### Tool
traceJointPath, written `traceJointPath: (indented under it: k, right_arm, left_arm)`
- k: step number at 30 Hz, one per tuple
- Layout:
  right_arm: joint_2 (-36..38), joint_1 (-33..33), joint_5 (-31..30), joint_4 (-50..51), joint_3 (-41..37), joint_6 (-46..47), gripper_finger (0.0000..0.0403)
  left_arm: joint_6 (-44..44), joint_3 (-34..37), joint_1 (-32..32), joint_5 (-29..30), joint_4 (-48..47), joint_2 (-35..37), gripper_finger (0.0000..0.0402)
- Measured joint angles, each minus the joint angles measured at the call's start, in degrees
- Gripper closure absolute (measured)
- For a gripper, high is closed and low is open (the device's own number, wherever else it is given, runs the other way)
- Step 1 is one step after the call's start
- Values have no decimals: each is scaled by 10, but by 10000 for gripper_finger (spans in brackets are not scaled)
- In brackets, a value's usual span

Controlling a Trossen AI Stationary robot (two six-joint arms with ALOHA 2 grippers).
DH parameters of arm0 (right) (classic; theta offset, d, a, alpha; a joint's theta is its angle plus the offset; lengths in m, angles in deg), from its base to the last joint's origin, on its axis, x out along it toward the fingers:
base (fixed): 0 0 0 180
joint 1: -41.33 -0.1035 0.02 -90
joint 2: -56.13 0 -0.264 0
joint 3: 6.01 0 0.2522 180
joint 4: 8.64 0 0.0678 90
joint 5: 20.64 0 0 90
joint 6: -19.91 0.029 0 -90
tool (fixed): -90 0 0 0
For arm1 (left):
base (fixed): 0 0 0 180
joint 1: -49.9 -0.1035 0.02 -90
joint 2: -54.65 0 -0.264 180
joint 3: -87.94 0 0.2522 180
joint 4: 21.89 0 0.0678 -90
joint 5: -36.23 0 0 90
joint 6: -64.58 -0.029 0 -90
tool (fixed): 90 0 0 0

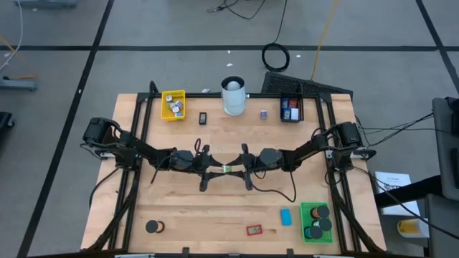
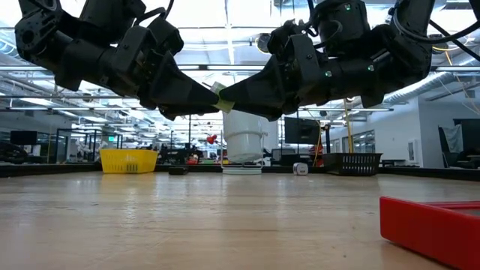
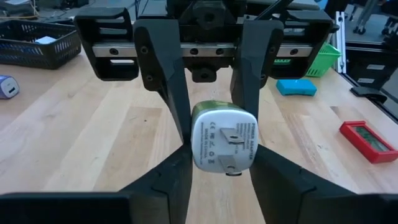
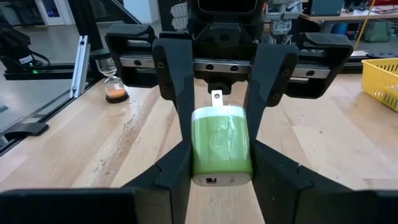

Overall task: Pick & Place Office items
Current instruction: Put the green charger adapter into the yellow bin

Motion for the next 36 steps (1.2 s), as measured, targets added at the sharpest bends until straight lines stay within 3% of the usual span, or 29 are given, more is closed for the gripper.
traceJointPath:
  k: [14,28,36]
  right_arm:
    - [0,0,1,-2,0,13,255]
    - [6,0,-13,32,-9,2,164]
    - [18,2,-38,49,-15,-5,103]
  left_arm:
    - [-11,0,0,3,0,0,274]
    - [-17,-4,-2,37,-12,1,290]
    - [-24,-3,-12,29,-28,1,367]
